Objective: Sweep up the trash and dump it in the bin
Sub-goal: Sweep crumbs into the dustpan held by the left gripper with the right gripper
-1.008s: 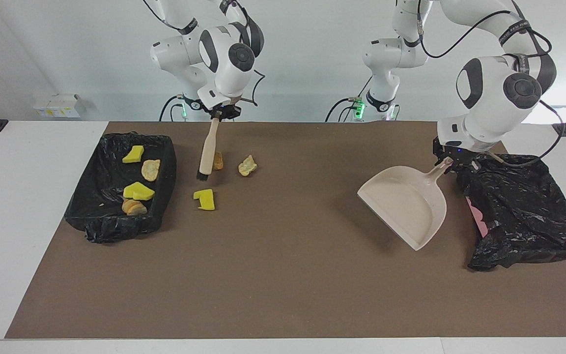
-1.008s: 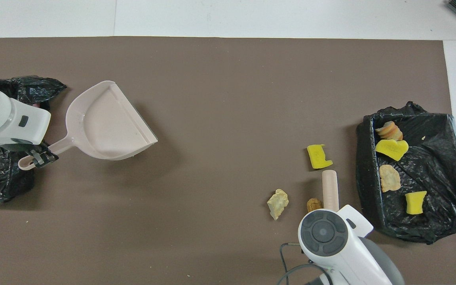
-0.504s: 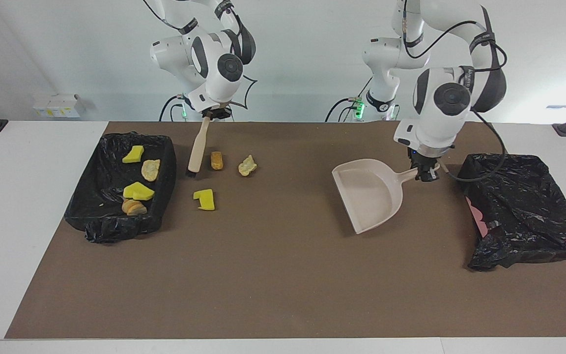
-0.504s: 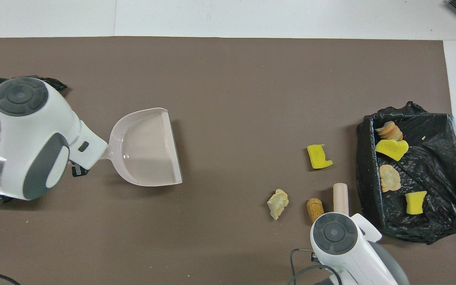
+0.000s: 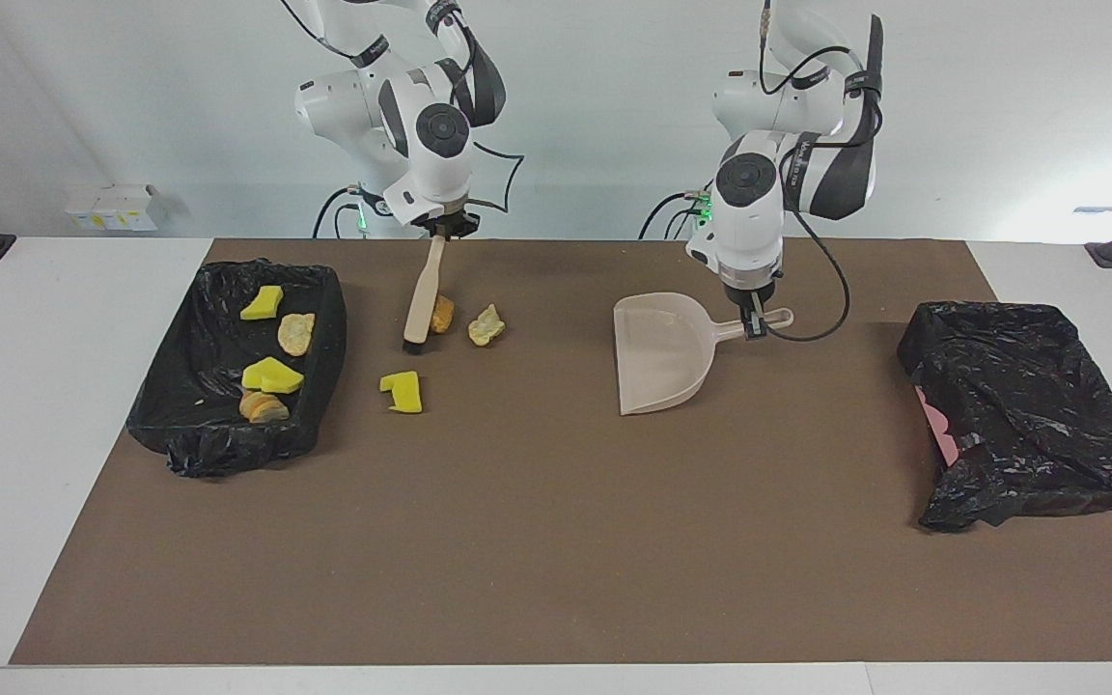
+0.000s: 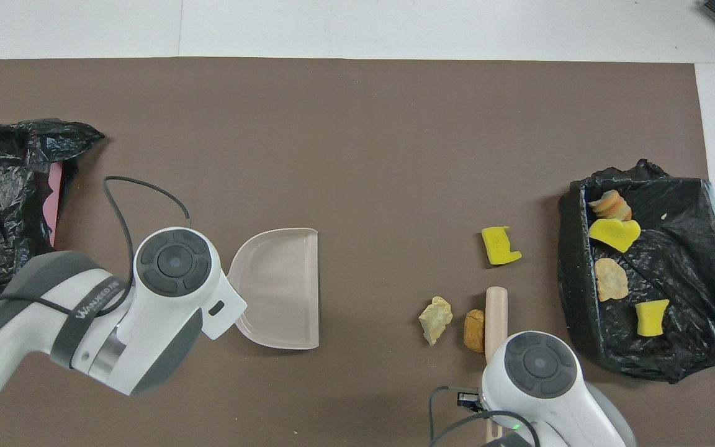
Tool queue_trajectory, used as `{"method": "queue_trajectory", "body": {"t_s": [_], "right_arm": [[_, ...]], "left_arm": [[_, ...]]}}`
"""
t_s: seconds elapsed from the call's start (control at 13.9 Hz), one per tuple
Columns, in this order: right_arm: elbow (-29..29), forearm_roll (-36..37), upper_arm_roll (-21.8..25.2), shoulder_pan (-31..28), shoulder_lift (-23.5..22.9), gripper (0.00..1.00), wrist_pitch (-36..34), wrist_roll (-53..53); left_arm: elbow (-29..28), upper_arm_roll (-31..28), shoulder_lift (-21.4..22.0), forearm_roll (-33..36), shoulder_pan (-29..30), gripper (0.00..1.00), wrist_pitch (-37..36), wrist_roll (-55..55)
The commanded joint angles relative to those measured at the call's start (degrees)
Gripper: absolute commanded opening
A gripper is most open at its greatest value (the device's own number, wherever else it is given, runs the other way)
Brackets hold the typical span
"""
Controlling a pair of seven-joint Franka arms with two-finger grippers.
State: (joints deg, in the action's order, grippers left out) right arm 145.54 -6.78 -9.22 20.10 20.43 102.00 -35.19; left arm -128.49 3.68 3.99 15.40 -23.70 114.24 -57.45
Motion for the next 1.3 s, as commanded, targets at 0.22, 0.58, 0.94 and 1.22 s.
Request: {"method": "queue_trajectory", "body": {"t_s": [0.22,0.58,0.94,1.22], "right_arm": [[-4.73,-9.02,-0.27,0.55,-4.17,0.00,2.68,1.53],[-12.46,-14.66,-0.27,6.69,-13.30,0.00,5.05,-0.94],[-18.96,-17.04,-0.27,12.67,-16.38,0.00,7.17,-0.06],[-24.94,-15.29,-0.27,13.21,-17.89,0.00,3.84,0.82]], "left_arm": [[-6.15,-0.78,3.65,1.21,-9.08,0.00,3.35,14.63],[-6.59,-0.70,4.09,-0.19,-11.28,0.00,3.97,18.24],[-8.97,-0.78,2.51,-0.81,-14.28,0.00,8.34,22.38],[-8.80,-0.78,1.11,-4.68,-11.04,0.00,13.27,18.71]]}}
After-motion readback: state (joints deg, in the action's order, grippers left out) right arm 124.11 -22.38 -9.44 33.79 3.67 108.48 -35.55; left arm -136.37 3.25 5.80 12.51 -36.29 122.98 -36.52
